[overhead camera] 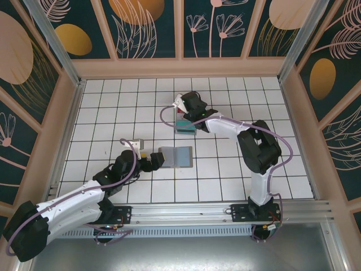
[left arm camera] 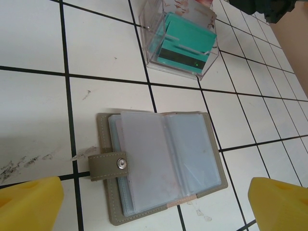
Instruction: Take the credit cards out of the card holder
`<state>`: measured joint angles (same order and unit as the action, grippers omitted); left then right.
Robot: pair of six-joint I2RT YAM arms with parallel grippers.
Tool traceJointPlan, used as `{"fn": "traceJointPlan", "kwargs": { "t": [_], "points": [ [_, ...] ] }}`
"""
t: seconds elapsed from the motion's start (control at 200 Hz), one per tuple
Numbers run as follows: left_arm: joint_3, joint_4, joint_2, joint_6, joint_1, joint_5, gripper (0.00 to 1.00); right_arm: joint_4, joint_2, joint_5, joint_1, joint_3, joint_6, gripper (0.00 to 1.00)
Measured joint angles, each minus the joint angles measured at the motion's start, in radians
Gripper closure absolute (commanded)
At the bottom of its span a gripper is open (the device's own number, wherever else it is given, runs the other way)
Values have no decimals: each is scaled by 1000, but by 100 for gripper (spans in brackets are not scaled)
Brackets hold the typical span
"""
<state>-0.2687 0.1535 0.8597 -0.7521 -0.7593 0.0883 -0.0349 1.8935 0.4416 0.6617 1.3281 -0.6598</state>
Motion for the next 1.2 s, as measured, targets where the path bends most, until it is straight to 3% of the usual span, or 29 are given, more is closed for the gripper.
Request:
{"fn": "traceJointPlan", "kwargs": {
  "t": [0.275, 0.531, 0.691, 0.961, 1.201],
  "points": [
    [0, 6, 93, -1, 0, -17, 3, -96, -251, -95, 31, -58, 445, 69],
    [-20, 35, 198, -26, 0, -80, 10, -68, -488, -284, 64, -408, 879, 70],
    [-34, 72, 264, -43, 0, -123, 12, -14, -589, -368, 97, -639, 1080, 77],
    [-55, 108, 333, -69, 0, -159, 15, 172, -606, -466, 181, -851, 1299, 82],
    [-66, 135, 374, -84, -2, -163, 15, 272, -524, -477, 190, -877, 1385, 82]
  ]
}}
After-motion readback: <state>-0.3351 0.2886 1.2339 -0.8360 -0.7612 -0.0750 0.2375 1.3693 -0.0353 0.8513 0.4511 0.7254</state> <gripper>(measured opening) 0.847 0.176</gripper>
